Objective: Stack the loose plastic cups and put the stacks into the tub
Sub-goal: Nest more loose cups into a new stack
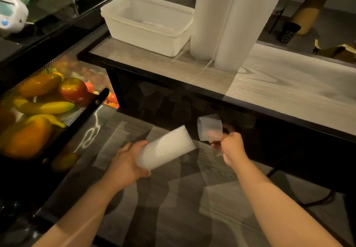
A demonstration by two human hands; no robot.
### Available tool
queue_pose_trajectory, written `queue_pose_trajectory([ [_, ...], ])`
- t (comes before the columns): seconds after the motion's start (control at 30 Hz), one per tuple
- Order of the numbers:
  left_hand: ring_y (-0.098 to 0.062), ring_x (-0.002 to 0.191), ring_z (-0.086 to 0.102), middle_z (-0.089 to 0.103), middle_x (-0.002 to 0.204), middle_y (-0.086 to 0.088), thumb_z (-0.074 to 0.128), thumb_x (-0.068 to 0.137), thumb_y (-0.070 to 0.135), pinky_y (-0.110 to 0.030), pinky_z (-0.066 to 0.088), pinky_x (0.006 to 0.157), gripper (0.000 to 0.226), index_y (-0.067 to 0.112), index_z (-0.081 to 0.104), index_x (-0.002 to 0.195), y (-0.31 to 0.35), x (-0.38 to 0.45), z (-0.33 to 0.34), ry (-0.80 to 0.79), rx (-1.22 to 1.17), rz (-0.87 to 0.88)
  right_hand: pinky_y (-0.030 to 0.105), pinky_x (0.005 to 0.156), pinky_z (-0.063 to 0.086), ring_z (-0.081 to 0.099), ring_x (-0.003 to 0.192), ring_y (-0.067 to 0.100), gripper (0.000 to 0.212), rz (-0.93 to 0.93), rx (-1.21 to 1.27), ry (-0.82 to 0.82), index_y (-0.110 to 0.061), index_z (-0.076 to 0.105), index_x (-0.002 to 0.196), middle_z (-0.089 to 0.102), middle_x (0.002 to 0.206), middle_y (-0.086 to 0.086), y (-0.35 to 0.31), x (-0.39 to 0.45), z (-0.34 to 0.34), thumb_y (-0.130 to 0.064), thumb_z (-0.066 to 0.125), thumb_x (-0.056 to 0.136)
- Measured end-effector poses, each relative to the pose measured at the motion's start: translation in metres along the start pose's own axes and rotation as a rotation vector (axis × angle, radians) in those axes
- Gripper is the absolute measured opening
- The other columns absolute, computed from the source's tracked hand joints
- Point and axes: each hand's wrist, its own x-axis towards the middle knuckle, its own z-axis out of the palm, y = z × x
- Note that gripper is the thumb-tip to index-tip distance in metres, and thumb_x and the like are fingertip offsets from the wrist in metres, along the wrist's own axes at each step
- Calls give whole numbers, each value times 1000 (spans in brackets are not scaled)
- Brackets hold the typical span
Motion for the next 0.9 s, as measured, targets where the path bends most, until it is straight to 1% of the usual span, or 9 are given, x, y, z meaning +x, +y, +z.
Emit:
queue_pose_trajectory([
  [0.07,-15,116,47,43,128,14,91,56,35,-41,49,94,100,45,37,139,-1,-1,0,3,-11,25,25,54,52,64,73,20,24,36,49,-116,-16,59,110,69,95,11,0,-7,2,0,47,98],
  [0.13,-15,116,47,42,127,15,92,55,35,-42,49,94,100,44,38,140,-2,-2,0,2,-17,53,26,56,53,68,78,22,22,25,-44,-207,-10,65,112,72,97,11,4,-9,3,-3,51,97],
  [0.3,-14,117,45,40,125,17,91,56,35,-40,48,96,100,43,38,140,-7,-5,-6,24,-13,67,39,75,58,71,91,29,19,-76,-227,-243,-15,71,105,75,92,6,8,-11,14,-7,57,94],
  [0.43,-13,119,44,40,130,18,91,58,34,-37,47,96,100,45,36,142,-12,-9,-10,39,-11,41,25,63,57,71,79,19,21,-178,-336,-268,-15,73,102,75,86,2,5,-19,31,-4,59,91],
  [0.5,-14,119,45,43,131,15,91,59,32,-37,46,95,99,45,37,141,-15,-10,-12,47,-26,29,25,67,58,71,82,16,21,-222,-394,-282,-17,73,103,75,87,-1,9,-20,42,-5,61,90],
  [0.63,-17,120,44,43,132,13,89,60,32,-40,47,95,97,47,36,139,-23,-12,-19,95,-31,-1,35,78,60,68,92,16,21,-261,-482,-321,-20,69,109,70,98,-1,18,-18,67,-8,59,94],
  [0.7,-17,122,43,42,133,13,89,61,32,-41,48,95,96,46,35,140,-30,-14,-23,116,-12,-29,33,82,58,65,97,14,20,-296,-506,-361,-21,68,111,68,104,-3,19,-15,78,-14,58,95],
  [0.8,-18,120,48,43,135,10,89,62,30,-37,50,94,97,45,35,142,-41,-14,-32,126,-27,-73,34,91,52,62,103,15,28,-393,-677,-312,-27,65,121,64,118,-1,20,2,91,-21,49,99],
  [0.9,-19,119,50,44,134,8,88,63,24,-33,49,94,94,42,40,142,-46,-15,-40,137,-93,-87,40,95,49,59,112,28,36,-377,-1043,-168,-22,58,132,62,125,9,19,25,108,-25,43,100],
])
